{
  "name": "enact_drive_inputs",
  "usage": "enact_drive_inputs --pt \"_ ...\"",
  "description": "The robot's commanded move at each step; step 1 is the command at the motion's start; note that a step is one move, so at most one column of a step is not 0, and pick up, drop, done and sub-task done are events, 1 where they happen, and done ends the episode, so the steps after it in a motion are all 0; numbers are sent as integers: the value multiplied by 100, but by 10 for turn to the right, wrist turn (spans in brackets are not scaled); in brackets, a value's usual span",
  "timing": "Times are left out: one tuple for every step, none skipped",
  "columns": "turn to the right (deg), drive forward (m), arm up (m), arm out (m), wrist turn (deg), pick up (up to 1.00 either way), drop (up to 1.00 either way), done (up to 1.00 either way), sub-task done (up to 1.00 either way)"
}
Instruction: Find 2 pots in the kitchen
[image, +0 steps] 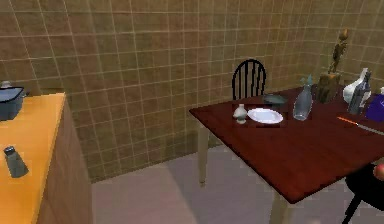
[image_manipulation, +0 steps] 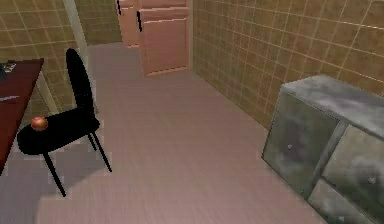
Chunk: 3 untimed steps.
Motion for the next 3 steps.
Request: enact_drive_inputs --pt "0 30 0 0 0 0 0 0 0" --pt "-240 0 0 0 0 0 0 0 0" --pt "0 30 0 0 0 0 0 0 0"
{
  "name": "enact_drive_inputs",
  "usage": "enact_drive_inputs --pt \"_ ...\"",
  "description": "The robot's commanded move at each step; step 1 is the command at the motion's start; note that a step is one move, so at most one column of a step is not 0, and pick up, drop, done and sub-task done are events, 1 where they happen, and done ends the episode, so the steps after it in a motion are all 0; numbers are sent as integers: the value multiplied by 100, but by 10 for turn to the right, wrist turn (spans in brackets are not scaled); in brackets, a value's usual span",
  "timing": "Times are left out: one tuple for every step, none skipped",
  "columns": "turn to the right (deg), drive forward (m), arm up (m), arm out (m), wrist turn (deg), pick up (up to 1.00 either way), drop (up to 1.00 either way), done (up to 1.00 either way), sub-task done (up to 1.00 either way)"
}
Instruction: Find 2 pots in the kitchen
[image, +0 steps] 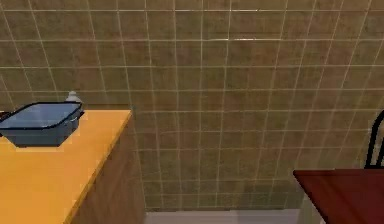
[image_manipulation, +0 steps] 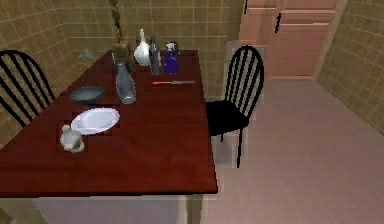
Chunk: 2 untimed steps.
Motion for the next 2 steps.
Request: enact_drive_inputs --pt "-360 0 0 0 0 0 0 0 0" --pt "0 0 0 0 0 0 0 100 0"
